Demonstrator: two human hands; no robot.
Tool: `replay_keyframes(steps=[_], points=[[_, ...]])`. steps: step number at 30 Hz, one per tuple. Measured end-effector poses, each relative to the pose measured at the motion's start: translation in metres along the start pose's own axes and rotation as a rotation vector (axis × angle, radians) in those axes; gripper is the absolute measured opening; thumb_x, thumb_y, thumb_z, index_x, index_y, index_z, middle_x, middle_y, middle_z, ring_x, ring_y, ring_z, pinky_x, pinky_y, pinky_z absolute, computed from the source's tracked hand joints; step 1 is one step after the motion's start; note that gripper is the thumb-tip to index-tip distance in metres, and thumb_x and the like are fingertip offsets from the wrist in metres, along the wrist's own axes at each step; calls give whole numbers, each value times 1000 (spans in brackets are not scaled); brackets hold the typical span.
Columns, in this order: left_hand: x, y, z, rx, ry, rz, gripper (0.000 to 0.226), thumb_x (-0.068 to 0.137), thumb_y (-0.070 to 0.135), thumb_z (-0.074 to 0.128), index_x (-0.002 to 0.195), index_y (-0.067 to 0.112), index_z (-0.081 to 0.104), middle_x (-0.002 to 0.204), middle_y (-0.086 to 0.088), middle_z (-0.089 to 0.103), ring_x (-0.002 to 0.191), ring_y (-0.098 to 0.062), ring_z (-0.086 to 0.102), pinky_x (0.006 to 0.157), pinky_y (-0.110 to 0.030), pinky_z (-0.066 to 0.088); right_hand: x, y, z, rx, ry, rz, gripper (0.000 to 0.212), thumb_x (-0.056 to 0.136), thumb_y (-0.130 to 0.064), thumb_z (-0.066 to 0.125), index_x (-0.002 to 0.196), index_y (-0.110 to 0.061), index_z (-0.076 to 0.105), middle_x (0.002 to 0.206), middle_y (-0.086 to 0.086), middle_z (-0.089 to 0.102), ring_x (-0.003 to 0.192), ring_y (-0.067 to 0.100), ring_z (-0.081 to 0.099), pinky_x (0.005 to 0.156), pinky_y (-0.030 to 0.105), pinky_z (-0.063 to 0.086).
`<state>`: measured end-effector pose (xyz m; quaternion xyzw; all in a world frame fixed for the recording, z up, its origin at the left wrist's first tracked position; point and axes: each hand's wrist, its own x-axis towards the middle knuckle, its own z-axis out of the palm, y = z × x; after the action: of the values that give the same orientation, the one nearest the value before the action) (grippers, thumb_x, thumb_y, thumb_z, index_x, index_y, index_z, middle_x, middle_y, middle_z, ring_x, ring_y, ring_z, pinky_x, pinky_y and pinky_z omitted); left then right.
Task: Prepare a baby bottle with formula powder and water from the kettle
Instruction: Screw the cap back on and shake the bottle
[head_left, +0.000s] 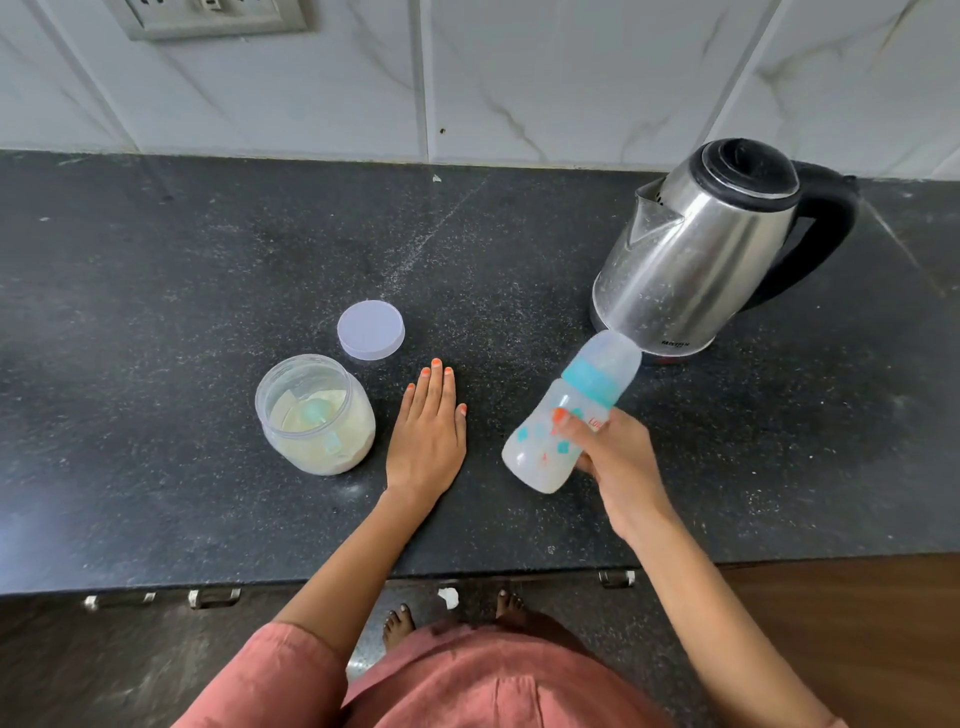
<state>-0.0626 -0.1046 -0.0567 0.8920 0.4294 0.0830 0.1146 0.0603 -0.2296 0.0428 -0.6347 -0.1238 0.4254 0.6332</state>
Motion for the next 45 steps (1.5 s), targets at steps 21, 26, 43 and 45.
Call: replay_keyframes(steps=[21,26,43,45], points=[[-1,0,0,-7,21,-2,65,91,35,3,141,1,27,150,-16,25,140,-28,23,111,-33,7,0,-11,7,42,-40,34,11,81,-9,61,87,-18,62,89,-1,67,86,13,63,77,27,53],[0,1,1,4,14,4,69,89,37,-2,143,2,22,152,-15,20,141,-26,18,112,-32,4,6,-10,12,181,11,2,12,83,-12,61,93,-18,61,92,-3,67,85,9,64,77,26,55],[-1,2,-3,-9,-2,-13,50,101,25,20,145,4,10,155,-11,6,144,-22,5,115,-31,-1,4,-15,12,102,-17,-32,11,82,-10,61,90,-18,63,91,-1,67,84,10,64,76,27,55],[-1,2,-4,-4,-6,-11,50,101,26,20,145,5,10,155,-11,6,144,-21,4,114,-31,-2,10,-19,12,339,98,-42,10,87,-12,56,92,-20,60,93,-4,66,83,6,64,74,23,55]])
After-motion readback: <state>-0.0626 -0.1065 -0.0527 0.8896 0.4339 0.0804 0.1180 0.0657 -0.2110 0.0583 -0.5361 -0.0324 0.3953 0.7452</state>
